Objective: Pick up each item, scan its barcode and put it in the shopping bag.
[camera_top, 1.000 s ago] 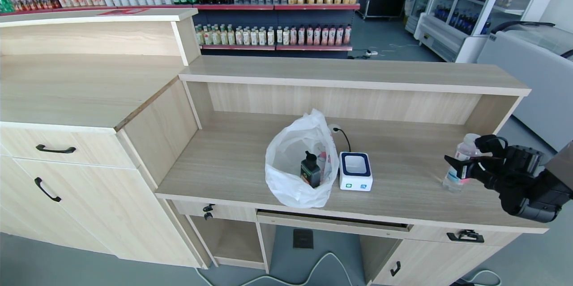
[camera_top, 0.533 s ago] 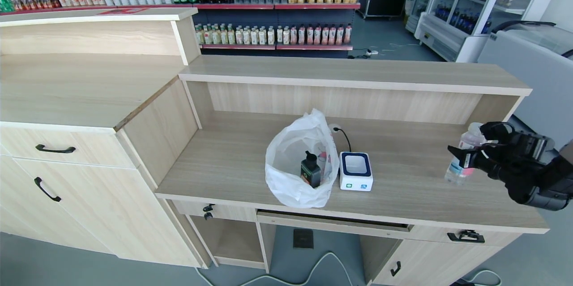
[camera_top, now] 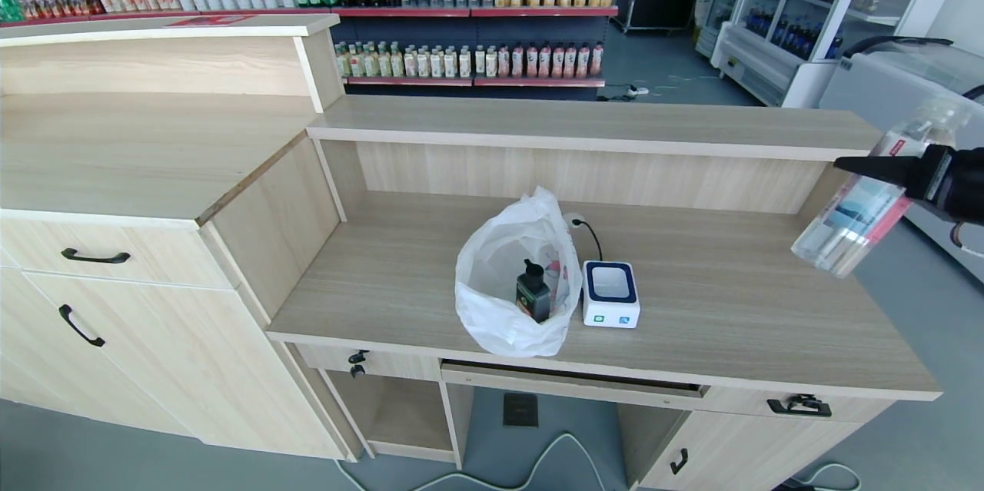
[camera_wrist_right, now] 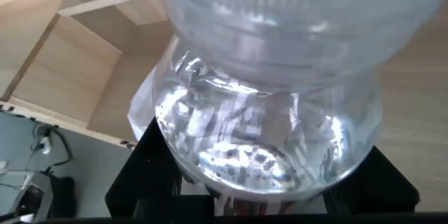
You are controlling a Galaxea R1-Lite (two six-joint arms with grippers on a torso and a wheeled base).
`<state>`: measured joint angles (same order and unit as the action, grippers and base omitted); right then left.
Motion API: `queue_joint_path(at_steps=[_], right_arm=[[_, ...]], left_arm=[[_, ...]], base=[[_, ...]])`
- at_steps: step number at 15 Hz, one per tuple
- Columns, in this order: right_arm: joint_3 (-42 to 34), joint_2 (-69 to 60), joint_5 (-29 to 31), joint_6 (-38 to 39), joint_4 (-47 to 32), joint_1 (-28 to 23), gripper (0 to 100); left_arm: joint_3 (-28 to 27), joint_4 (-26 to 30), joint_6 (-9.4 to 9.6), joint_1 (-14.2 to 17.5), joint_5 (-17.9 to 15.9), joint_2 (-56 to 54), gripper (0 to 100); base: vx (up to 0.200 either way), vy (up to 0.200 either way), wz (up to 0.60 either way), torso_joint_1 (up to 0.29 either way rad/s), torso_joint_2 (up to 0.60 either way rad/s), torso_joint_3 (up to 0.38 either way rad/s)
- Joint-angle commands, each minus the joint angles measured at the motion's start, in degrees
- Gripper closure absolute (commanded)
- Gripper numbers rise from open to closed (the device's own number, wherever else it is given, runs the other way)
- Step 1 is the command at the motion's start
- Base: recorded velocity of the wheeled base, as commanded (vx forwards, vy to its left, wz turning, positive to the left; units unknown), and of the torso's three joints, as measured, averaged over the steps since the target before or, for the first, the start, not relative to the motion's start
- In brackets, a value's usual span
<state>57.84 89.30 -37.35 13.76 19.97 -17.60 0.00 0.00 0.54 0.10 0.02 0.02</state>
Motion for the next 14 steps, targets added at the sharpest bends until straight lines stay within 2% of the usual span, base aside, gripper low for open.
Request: queue_joint_path(at_steps=[1,6,8,12,14], right_arm=[[-2.12,-20.13,-4.13,6.63,-11.18,7.41,100],[-2.21,-26.01,-3.08,6.63,-19.35,16.72,100],[-2.3,-26.98,0.44,6.63,-21.46,20.15,100],[-6.08,-29.18,9.4,6.63,-23.13,30.79,100],[-8.1,-29.88,10.11,6.45,-23.13,32.98,100]], left_arm=[[0.0,0.0,-0.01,-0.01,-0.02,-0.02,0],[0.0,0.0,-0.01,-0.01,0.06,-0.02,0],[0.0,0.0,-0.01,-0.01,0.06,-0.02,0],[0.0,0.0,-0.01,-0.01,-0.02,-0.02,0],[0.0,0.0,-0.01,-0.01,0.06,-0.02,0]], base=[[0.0,0.0,0.0,0.0,0.0,0.0],[0.0,0.0,0.0,0.0,0.0,0.0],[0.0,0.0,0.0,0.0,0.0,0.0],[0.0,0.0,0.0,0.0,0.0,0.0],[0.0,0.0,0.0,0.0,0.0,0.0]])
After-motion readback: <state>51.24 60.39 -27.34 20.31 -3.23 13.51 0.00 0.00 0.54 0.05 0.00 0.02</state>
